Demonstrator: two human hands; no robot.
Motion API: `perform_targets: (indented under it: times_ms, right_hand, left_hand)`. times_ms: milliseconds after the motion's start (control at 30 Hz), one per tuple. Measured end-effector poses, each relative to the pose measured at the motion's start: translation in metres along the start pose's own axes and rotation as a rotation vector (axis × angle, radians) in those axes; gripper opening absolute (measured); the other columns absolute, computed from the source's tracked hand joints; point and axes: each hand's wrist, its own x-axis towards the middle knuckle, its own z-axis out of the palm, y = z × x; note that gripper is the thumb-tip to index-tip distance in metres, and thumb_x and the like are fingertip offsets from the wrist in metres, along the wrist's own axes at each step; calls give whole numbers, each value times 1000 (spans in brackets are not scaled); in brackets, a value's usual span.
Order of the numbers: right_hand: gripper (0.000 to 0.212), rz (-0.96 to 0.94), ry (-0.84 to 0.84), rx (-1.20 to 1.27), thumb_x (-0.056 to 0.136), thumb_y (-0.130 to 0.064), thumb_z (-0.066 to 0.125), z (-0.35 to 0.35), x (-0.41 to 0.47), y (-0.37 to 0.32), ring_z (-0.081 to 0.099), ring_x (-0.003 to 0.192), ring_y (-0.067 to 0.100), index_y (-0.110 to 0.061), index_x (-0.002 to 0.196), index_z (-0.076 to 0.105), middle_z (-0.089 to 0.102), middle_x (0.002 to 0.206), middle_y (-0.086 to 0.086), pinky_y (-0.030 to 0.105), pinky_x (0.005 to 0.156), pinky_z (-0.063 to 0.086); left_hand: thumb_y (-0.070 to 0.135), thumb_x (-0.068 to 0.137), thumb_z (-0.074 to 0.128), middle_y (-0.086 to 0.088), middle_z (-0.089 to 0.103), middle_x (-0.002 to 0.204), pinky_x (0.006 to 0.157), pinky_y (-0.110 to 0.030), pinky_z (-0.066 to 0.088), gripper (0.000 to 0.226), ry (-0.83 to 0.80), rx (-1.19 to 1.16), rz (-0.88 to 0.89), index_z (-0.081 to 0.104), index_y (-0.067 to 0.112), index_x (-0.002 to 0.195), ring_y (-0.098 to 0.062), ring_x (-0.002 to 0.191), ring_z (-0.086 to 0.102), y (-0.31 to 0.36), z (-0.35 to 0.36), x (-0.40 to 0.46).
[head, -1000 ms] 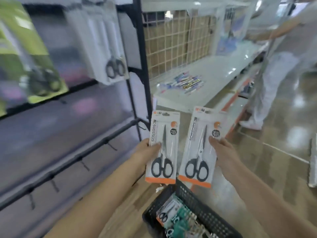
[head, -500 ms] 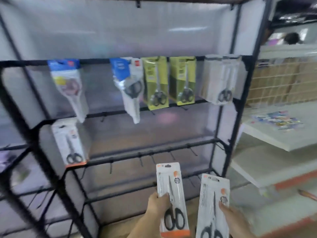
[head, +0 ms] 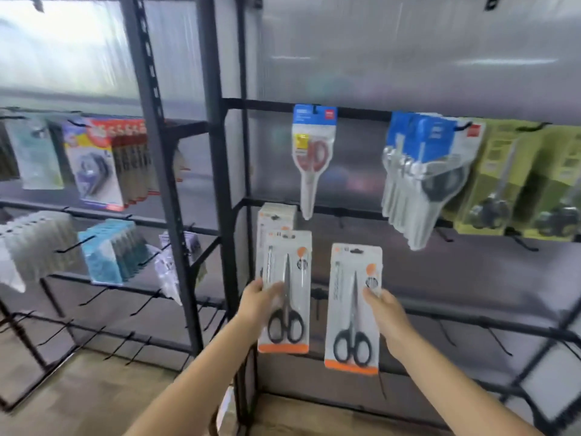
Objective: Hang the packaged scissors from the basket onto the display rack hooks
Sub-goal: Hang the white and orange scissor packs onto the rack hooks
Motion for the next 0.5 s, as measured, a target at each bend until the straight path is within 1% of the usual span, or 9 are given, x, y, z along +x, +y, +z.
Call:
perform_targets:
  times_ms: [67,100,133,167,200,267,300,400,500]
  right_hand:
    - [23,-6,-35,35,99,-25,47,32,18,-9,55,107,21,-12,116,55,60,117,2,34,90,42]
    - [24,-12,-46,45,99,-26,46,47,25,-12,54,110,22,-12,116,55,59,120,3,34,91,41]
    - [23,-21,-65,51,99,-27,46,61,30,-15,52,110,21,-12,116,54,57,121,2,33,90,40]
    - [24,-29,-77,50,100,-27,45,74,32,-15,50,108,19,-12,117,52,54,118,0,31,89,38]
    - [27,-31,-81,51,100,-26,44,85,38,-11,47,106,17,-10,120,51,52,116,0,30,88,36]
    - [32,-35,-64,47,100,-24,45,105,43,-5,46,104,16,-5,125,50,50,113,2,28,88,35]
    - [32,-34,-46,33,100,-23,45,113,44,-2,45,103,16,-4,125,49,50,112,2,28,88,35]
    - [28,-22,-12,-5,99,-24,45,133,52,9,46,99,16,-5,120,51,52,110,4,28,85,36]
    - [23,-36,-10,-86,99,-26,44,147,58,6,47,95,17,-6,109,51,54,108,8,28,81,35]
  left_hand:
    - [9,91,59,-14,66,105,66,-25,53,25,62,28,14,59,-2,113,-20,82,63,12,-23,10]
    - [10,91,60,-14,65,104,58,-18,51,29,98,43,17,56,-6,115,-16,76,61,15,-33,14]
    - [11,91,60,-13,65,101,51,-13,48,33,125,50,21,53,-11,115,-13,70,57,17,-43,16]
    - [11,91,59,-11,66,97,48,-11,45,34,138,55,18,51,-13,114,-11,65,54,17,-52,16]
    - [12,91,59,-10,66,95,46,-11,45,32,137,62,6,53,-12,111,-10,63,54,15,-59,17]
    - [14,91,59,-9,65,92,47,-13,45,16,119,75,-29,58,1,101,-11,65,56,9,-73,22]
    - [14,91,59,-7,64,89,48,-14,45,11,123,73,-35,57,6,98,-11,67,58,7,-78,23]
    - [11,91,59,-2,63,83,49,-16,47,10,126,63,-50,57,6,99,-13,69,60,2,-89,33]
    - [10,92,58,-4,63,83,45,-15,48,6,125,64,-60,57,6,96,-14,69,60,3,-91,38]
